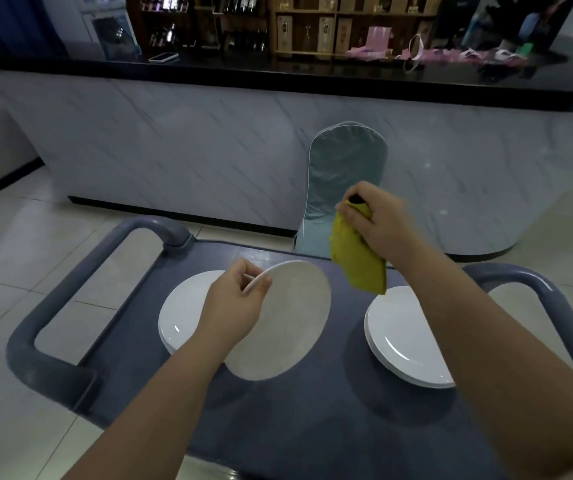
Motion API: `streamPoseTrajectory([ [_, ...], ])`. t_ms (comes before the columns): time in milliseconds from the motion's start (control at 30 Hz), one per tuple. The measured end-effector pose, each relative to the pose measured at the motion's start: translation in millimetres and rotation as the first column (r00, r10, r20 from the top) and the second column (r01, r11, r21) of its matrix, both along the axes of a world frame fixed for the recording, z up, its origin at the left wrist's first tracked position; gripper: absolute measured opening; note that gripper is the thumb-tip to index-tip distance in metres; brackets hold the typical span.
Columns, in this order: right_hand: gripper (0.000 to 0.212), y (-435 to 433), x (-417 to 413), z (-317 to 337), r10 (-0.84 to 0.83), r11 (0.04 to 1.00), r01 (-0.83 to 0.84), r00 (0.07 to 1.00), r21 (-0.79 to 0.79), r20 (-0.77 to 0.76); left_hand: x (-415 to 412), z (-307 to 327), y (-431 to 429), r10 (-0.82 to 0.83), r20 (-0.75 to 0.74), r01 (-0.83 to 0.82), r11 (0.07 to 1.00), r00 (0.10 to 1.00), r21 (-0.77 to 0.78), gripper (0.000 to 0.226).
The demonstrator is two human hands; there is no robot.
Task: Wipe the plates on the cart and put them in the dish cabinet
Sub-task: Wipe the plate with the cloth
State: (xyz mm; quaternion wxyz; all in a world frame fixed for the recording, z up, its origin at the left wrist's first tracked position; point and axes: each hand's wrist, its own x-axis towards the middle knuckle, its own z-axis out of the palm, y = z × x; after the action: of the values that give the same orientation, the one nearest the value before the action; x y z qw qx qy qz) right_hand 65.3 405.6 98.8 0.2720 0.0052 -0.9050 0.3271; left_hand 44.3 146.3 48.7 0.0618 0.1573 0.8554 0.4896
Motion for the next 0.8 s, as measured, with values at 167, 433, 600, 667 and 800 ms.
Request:
streamPoseTrajectory([
  [167, 0.029, -37, -7, 4, 0.121, 0.987, -0.112, 0.990, 0.115, -0.073, 6, -4, -1, -0.029, -0.127, 0.013, 0.992, 0.991, -0.125, 0.022],
  [433, 0.029, -78, 51, -54, 0.411, 0.908, -0.405, 0.911, 0.110, -0.032, 5, -18, -2, -0.022, -0.269, 0.019, 1.000, 0.963, -0.015, 0.021],
  [600, 0.022, -67, 58, -22, 0.386, 0.868, -0.314, 0.914, -0.385, 0.127, 16, -30, -2, -0.028, -0.424, 0.030, 1.000, 0.905, -0.003, 0.032],
  [667, 0.040, -59, 52, -15, 0.381, 0.918, -0.336, 0.893, -0.209, 0.240, 19, -31, -1, -0.068, -0.538, 0.062, 0.998, 0.840, -0.030, 0.035],
  [800, 0.071, -63, 47, -21, 0.310, 0.929, -0.368, 0.828, 0.036, 0.468, 17, -30, -2, -0.094, -0.656, 0.070, 0.996, 0.749, -0.063, 0.034],
])
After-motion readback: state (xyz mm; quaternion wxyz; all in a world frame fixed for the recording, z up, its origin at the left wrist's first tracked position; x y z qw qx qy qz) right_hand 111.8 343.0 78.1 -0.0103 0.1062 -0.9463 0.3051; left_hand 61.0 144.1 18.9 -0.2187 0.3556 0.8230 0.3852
